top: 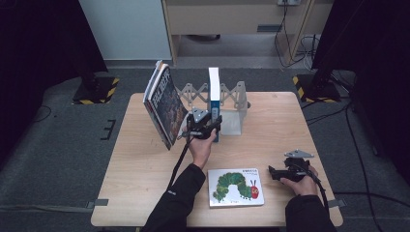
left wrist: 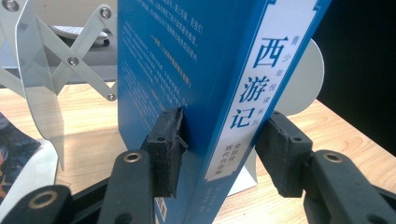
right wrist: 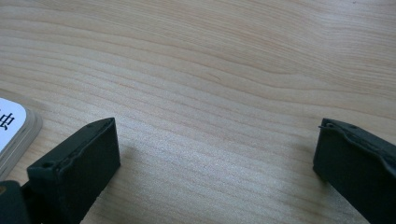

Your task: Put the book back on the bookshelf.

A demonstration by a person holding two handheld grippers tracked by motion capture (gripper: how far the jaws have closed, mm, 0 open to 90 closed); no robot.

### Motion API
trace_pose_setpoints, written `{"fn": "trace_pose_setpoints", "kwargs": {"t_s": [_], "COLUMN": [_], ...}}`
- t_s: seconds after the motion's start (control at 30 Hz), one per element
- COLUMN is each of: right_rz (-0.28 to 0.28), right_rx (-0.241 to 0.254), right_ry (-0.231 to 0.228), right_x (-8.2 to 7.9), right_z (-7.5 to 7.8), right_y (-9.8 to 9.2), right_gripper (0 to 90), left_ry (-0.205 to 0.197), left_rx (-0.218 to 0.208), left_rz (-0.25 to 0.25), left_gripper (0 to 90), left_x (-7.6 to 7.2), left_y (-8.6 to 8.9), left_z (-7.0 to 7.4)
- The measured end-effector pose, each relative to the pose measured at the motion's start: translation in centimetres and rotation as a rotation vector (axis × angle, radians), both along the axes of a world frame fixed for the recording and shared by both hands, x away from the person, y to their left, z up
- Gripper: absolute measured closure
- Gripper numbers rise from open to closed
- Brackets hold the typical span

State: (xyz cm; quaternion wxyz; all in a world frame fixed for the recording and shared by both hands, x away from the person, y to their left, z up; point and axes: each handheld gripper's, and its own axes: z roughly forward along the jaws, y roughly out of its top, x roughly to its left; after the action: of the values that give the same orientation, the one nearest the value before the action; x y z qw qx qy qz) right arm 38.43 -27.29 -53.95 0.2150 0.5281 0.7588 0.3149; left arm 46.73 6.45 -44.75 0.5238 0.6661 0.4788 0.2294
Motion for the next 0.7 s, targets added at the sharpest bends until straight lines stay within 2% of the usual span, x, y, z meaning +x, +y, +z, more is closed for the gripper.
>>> {"fn": "trace_pose_setpoints", "kwargs": {"t_s": [0.37, 0.47, 0.53, 0.6, 0.7], "right_rz": [-0.001, -0.001, -0.003, -0.015, -0.032], "right_rx": [0.0, 0.004, 0.008, 0.013, 0.024], "right_ry": [0.001, 0.0, -0.002, -0.008, -0.006], "right_x": [0.0, 0.0, 0.0, -0.1, -0.1], "right_z": [0.0, 0.0, 0.0, 0.1, 0.2], "right_y": [0.0, -0.1, -0.1, -0.2, -0.4], "right_gripper": [0.7, 0.7, 1.5, 4.1, 8.1], "left_ry": [-0.017, -0.005, -0.012, -0.003, 0.024], "left_rx": [0.042, 0.038, 0.067, 0.081, 0.071], "left_rz": [-0.052, -0.069, -0.071, -0.082, -0.096], "left_gripper": [46.7, 45.8, 45.3, 44.9, 43.7], "left_x": [-1.5, -2.1, -2.6, -3.0, -3.7], "left_y": [1.6, 2.2, 2.5, 3.0, 3.7], "left_z": [0.8, 1.3, 1.7, 2.0, 2.2]}}
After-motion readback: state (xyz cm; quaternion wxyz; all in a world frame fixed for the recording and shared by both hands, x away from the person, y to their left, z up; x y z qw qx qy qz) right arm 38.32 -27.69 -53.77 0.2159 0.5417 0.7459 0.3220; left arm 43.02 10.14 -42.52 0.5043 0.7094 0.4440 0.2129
